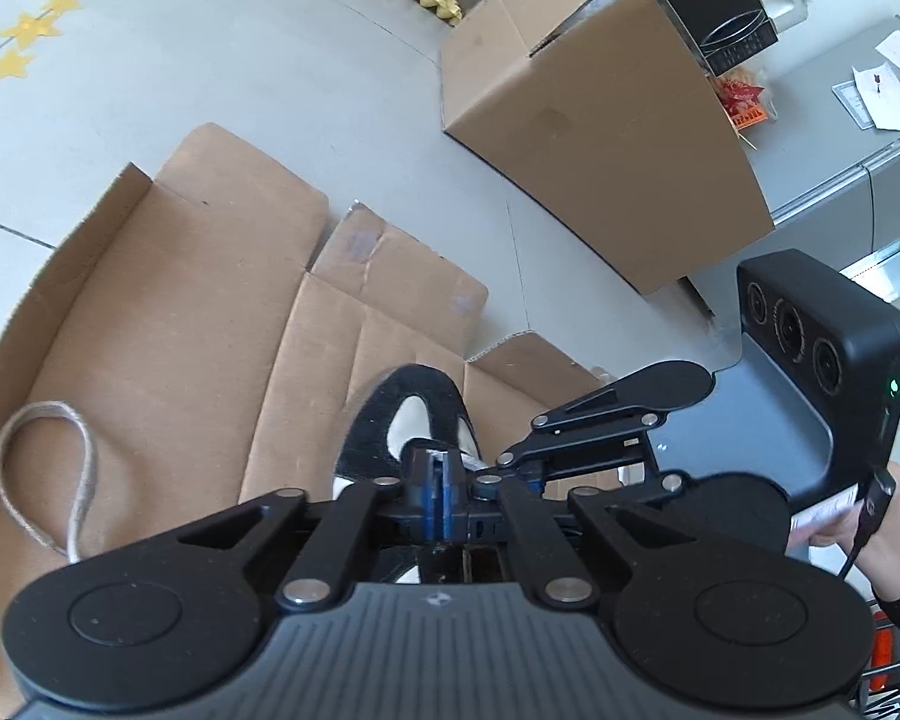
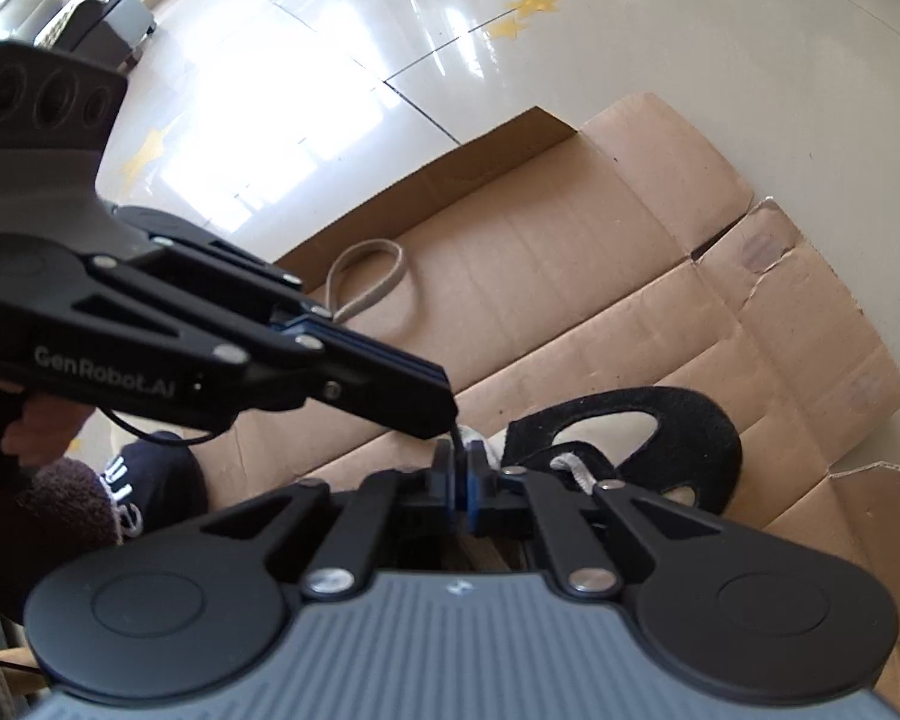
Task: Lace up shoes with both hands
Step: 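Pull the lace upward from the crossing with the right tool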
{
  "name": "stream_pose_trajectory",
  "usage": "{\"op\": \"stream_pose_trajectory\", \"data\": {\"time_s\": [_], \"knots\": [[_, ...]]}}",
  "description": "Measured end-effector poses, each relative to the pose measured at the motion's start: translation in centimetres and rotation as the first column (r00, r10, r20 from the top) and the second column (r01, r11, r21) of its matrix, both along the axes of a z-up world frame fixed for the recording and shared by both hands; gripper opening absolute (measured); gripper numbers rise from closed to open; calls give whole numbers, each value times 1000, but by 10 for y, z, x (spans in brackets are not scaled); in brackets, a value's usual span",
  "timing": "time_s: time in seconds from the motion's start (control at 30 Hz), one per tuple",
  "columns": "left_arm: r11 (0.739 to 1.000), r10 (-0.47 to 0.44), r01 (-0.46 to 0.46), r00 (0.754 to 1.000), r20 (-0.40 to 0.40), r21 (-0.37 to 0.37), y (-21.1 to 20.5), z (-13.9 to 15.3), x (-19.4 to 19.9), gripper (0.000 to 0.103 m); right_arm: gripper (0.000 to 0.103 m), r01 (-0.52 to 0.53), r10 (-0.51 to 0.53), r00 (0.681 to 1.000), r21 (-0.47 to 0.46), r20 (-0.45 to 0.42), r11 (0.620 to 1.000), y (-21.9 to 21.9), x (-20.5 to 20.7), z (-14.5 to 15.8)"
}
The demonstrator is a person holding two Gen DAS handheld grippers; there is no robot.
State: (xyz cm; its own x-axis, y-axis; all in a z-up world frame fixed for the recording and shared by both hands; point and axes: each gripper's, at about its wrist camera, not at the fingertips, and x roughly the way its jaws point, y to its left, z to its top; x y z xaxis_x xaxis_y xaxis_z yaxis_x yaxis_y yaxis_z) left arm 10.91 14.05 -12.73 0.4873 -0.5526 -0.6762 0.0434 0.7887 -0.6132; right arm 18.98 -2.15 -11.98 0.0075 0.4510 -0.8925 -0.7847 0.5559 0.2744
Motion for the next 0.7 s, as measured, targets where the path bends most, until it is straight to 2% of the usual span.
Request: {"op": "stream_pose_trajectory", "data": {"time_s": [0.03, 0.13, 0.23, 0.3, 0.4, 0.7], "knots": [[1000, -14, 14, 1000, 0, 19, 0, 1, -1, 18, 3, -1, 1, 1000, -2, -2, 1000, 0, 0, 1], [996, -62, 63, 998, -4, 65, -2, 1, -3, 19, 3, -4, 4, 1000, -6, 0, 1000, 1, -1, 4], [982, -160, 163, 986, -39, 98, -14, -9, -4, 19, 3, -15, 15, 1000, 5, 0, 1000, 5, 0, 14], [967, -200, 197, 980, 3, 160, -22, -8, -7, 19, 3, -24, 24, 1000, 17, -2, 1000, 8, 2, 25], [964, -213, 209, 977, 8, 165, -23, -9, -6, 19, 3, -42, 42, 999, 24, 7, 999, 13, 6, 41], [954, -250, 242, 968, 25, 179, -28, -11, -5, 19, 3, -130, 122, 990, 113, 77, 985, 54, 19, 132]]}}
